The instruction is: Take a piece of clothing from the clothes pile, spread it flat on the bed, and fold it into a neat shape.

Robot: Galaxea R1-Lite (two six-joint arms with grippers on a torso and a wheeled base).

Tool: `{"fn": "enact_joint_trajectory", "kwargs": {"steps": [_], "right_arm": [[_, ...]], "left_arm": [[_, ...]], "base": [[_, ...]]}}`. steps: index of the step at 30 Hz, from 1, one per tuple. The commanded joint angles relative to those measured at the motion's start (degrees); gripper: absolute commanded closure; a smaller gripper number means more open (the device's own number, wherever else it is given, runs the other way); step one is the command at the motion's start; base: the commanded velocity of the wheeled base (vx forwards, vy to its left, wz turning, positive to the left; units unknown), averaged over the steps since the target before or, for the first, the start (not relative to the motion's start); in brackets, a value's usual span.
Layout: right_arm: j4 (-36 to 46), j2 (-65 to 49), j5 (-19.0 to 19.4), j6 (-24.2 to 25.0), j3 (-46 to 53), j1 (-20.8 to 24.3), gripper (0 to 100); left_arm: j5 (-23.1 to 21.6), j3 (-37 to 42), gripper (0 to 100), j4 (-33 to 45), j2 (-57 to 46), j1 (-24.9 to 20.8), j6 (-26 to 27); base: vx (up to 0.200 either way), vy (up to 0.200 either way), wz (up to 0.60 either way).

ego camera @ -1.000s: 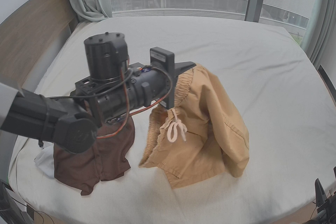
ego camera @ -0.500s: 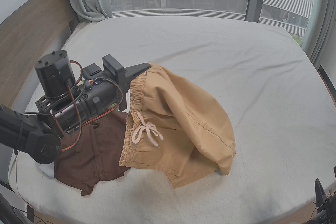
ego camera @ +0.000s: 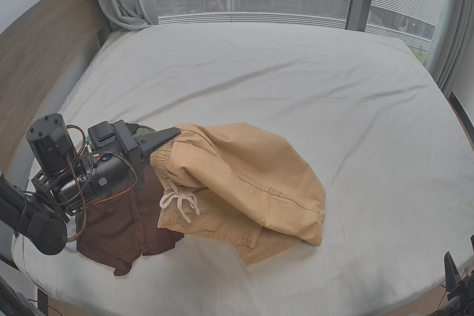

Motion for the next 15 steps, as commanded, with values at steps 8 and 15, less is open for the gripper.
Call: {"fn": "enact_joint_trajectory", "kwargs": {"steps": [8, 15], "right_arm": [[0.04, -0.57, 0.07, -0.18, 1.01, 0.09, 0], [-0.04, -0.66, 0.07, -0.36, 1.01, 0.09, 0]], "left_arm": [[-2.03, 6.2, 100, -7.49, 2.74, 2.92, 2.53], [-1.77, 7.25, 100, -7.67, 5.64, 4.41, 8.06]], "base": [[0.0, 0.0, 0.0], [0.0, 0.0, 0.0]]}}
